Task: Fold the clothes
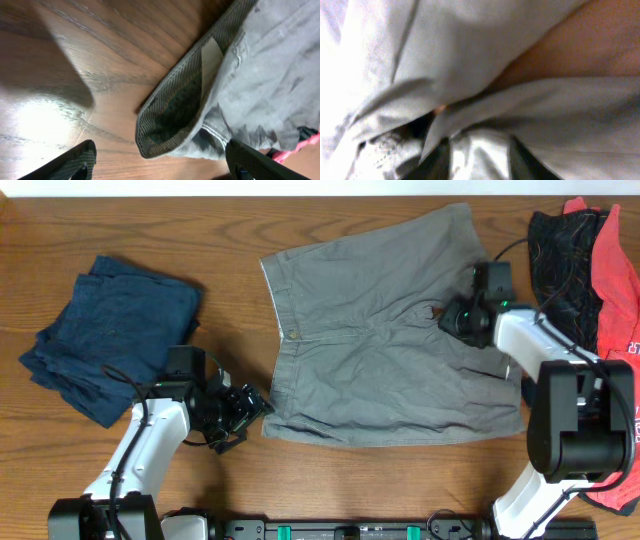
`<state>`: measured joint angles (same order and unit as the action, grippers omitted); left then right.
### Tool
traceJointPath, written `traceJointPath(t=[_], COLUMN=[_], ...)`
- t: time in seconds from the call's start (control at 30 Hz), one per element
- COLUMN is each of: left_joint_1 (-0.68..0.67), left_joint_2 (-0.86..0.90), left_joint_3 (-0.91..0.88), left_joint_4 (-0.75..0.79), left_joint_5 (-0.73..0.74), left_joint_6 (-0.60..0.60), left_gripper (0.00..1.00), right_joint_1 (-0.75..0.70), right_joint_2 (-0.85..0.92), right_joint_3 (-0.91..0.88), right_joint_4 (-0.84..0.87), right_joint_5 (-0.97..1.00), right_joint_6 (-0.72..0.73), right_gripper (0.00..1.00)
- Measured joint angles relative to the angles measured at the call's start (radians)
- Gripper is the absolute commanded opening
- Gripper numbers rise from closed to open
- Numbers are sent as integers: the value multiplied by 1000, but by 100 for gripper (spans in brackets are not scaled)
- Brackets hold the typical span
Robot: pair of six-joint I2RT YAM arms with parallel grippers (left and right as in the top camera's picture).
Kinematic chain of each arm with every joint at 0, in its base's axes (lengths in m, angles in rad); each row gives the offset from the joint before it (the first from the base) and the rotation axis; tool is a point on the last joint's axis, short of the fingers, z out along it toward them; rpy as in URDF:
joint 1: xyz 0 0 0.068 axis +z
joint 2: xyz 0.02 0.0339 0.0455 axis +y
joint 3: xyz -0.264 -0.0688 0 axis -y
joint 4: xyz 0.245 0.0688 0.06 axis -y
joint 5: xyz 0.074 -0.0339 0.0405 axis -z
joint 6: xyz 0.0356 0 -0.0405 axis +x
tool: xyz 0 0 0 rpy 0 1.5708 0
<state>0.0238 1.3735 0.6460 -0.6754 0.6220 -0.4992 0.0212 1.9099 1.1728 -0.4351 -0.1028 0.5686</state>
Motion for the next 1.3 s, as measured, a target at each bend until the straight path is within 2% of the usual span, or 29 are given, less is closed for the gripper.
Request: traceJointPath(t=[0.03,0.07,0.1,0.13,0.37,0.53,0.73,0.93,1.03,1.07,1.1,1.13,1.17,1.27,1.3], left_joint_1=[0,0,0,0,-5,-47,-98,-147,-179,-192,-207,-224,-233,-262,-266], left_joint_2=[0,0,0,0,0,0,0,-2,-3,-5,-6,-6,-5,-5,-5], left_joint_3=[0,0,0,0,0,-21,-105,-114,-114,-114,-114,-115,-116,-116,-116], left_joint_4=[0,-2,-3,-10,-43,-37,71,170,199,208,219,231,236,254,261], left_joint_5=[11,27,36,50,79,53,5,-14,-55,-70,-89,-108,-121,-152,-157], left_joint_6=[6,18,29,46,138,120,-87,-278,-368,-393,-418,-434,-443,-474,-477], left_gripper=[86,86,86,86,86,82,81,80,71,61,43,32,26,24,19], right_joint_1=[-5,-8,-12,-18,-63,-103,-105,-105,-105,-105,-105,-105,-105,-105,-105], right_joint_2=[-3,-6,-16,-35,-195,-244,-266,-286,-288,-288,-288,-290,-292,-304,-314], right_joint_3=[38,58,79,105,137,138,138,138,137,136,130,118,105,43,11], right_joint_4=[-76,-138,-201,-288,-602,-764,-844,-896,-937,-951,-966,-972,-974,-962,-955], right_joint_5=[6,9,15,26,48,53,55,55,55,55,55,55,56,59,59], right_joint_6=[-11,-14,-14,-22,21,97,152,204,238,254,272,293,309,359,374], right_gripper=[53,62,95,99,99,99,99,99,99,99,98,98,98,98,98])
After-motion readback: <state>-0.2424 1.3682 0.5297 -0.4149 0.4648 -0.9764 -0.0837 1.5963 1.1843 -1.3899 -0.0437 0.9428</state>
